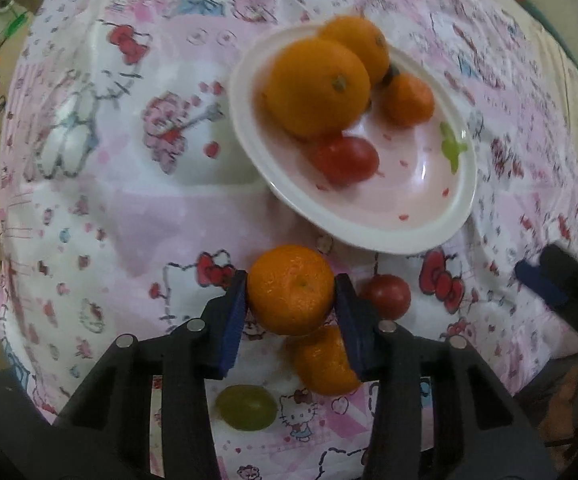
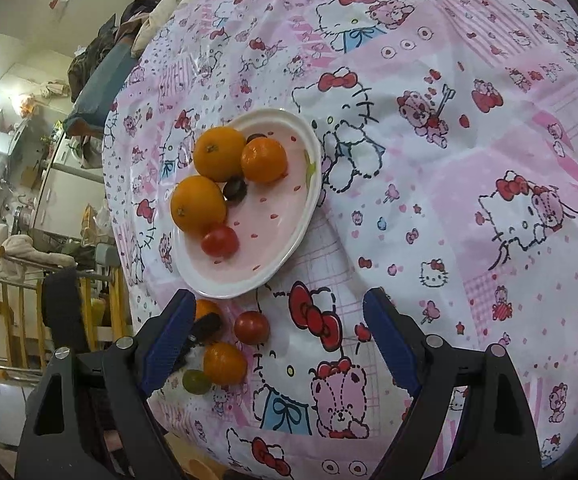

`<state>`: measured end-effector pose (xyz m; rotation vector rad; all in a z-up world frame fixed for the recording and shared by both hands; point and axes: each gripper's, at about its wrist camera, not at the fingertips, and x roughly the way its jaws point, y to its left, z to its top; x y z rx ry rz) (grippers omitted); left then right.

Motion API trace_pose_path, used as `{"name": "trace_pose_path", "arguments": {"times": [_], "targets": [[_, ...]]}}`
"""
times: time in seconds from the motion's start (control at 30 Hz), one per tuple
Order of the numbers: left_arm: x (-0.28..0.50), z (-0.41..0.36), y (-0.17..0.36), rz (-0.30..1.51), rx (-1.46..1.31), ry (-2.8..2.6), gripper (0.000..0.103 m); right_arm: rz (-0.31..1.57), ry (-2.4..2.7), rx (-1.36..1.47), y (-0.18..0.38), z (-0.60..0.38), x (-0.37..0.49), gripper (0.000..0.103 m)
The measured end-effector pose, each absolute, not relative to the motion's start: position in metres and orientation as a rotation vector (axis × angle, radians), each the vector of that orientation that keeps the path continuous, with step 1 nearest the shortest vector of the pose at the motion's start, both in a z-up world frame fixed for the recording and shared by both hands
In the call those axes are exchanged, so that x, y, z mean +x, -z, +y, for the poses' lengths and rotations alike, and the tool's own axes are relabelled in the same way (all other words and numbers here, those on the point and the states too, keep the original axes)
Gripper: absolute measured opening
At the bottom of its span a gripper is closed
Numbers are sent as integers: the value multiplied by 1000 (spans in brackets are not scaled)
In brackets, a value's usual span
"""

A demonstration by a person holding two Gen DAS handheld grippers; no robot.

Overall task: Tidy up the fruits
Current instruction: 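Grasp a red tomato with the right tool while left holds the mandarin up, then carry the mandarin onto the plate with left while right carries the tomato onto it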

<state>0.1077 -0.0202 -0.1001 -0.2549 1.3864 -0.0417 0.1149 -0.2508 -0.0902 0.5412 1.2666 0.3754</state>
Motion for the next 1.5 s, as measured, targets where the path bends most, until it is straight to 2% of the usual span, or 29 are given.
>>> {"name": "trace_pose_path", "arguments": {"times": [0.13,0.23,0.37,0.77,1.5], "targets": [[103,2,80,1322,-277,4,38,1335,-442,567,101,-234,112,88],[102,17,71,1293,-301,-9,38,1396,-504,547,112,-211,108,78],[99,33,67,1271,-331,-29,38,1411,-508,458,119,-188,107,75],[93,49,67,1270,-386,-39,38,1449,-466,322,142,-169,118,34],[100,21,64,1246,-313,-35,38,1358,-490,367,115,-199,110,33]]}}
